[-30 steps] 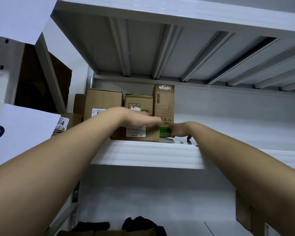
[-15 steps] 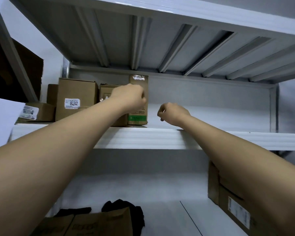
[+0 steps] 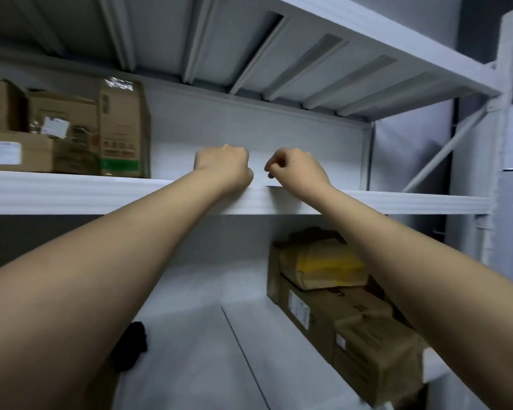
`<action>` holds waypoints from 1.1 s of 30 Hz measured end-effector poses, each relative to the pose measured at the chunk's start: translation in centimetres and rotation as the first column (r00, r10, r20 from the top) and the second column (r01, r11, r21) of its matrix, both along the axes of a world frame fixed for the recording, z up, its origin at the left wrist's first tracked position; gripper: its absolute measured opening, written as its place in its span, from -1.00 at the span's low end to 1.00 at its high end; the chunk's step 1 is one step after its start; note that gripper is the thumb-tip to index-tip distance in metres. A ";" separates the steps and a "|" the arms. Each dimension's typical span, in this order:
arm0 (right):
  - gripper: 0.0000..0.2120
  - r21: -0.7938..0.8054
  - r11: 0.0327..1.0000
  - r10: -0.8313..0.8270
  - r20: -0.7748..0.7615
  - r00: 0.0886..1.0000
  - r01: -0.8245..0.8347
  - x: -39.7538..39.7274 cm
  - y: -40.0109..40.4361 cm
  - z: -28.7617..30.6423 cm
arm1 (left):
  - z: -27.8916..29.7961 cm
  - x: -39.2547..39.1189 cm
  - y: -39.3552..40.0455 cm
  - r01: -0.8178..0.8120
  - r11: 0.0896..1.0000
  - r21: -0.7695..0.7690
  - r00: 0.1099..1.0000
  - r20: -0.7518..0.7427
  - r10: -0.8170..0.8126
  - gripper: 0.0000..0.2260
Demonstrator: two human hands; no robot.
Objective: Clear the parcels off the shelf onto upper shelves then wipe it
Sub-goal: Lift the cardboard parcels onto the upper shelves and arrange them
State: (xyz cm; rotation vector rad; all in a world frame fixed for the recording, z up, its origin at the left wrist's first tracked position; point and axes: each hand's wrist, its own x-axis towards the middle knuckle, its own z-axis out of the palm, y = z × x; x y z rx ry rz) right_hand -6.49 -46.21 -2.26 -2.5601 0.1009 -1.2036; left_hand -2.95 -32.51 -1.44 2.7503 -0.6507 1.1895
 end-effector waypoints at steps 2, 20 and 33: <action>-0.71 -0.005 1.000 -0.022 0.026 0.999 0.022 -1.3 -2.4 -1.1 | -1.2 -0.8 -2.7 0.035 0.999 -0.041 0.999 -0.007 -0.036 -0.75; -0.77 -0.032 0.997 -0.056 0.333 0.941 0.071 -1.3 -11.9 -17.1 | -16.4 2.0 -12.3 0.158 0.967 0.200 0.863 0.447 -0.234 -0.27; -0.74 0.159 0.924 -0.332 -0.121 0.936 0.348 -0.5 -21.0 -28.3 | -28.3 3.4 -18.2 0.478 0.859 0.182 0.878 -0.081 -0.472 -0.26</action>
